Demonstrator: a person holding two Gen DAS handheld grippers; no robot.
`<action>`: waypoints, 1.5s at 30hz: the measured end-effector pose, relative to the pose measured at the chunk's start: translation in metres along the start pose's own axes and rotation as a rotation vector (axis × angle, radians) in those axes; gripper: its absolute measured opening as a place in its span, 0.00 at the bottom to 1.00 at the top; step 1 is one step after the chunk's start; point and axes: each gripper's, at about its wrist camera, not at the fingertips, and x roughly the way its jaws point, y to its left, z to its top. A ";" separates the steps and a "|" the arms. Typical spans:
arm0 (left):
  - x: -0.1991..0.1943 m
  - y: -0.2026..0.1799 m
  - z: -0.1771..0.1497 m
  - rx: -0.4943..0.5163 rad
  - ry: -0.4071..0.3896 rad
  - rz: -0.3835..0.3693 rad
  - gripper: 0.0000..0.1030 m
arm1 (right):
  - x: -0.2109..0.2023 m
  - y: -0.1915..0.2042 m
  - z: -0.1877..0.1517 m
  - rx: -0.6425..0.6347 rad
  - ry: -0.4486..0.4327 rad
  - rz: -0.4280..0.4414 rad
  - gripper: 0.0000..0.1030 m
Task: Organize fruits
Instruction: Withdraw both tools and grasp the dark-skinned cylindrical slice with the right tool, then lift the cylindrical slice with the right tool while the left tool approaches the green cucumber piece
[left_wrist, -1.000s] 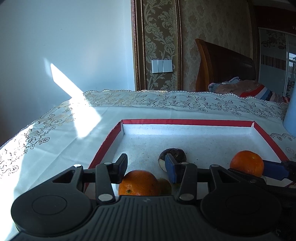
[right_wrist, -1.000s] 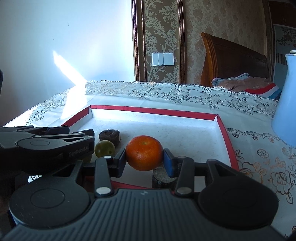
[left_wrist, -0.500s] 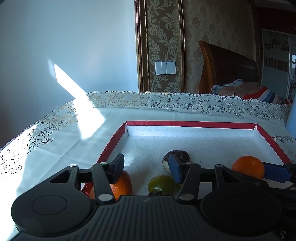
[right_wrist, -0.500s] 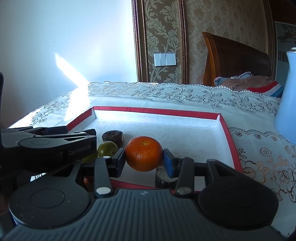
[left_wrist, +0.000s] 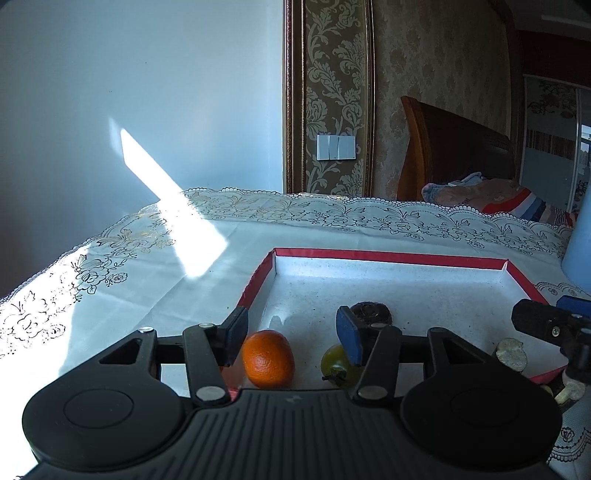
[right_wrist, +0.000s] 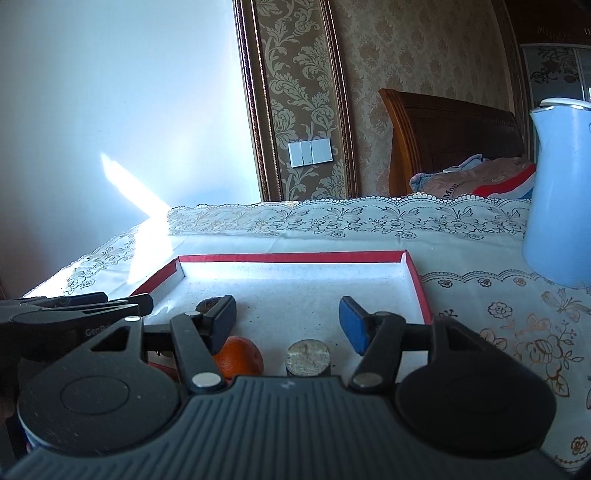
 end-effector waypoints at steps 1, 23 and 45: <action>-0.006 0.005 -0.002 0.001 -0.009 -0.006 0.51 | -0.006 -0.004 -0.001 0.010 -0.004 -0.001 0.58; -0.051 0.025 -0.054 0.144 0.020 -0.020 0.71 | -0.038 -0.038 -0.046 -0.061 0.158 -0.096 0.55; -0.034 -0.002 -0.051 0.212 0.061 -0.105 0.71 | -0.011 -0.043 -0.039 -0.060 0.208 -0.080 0.28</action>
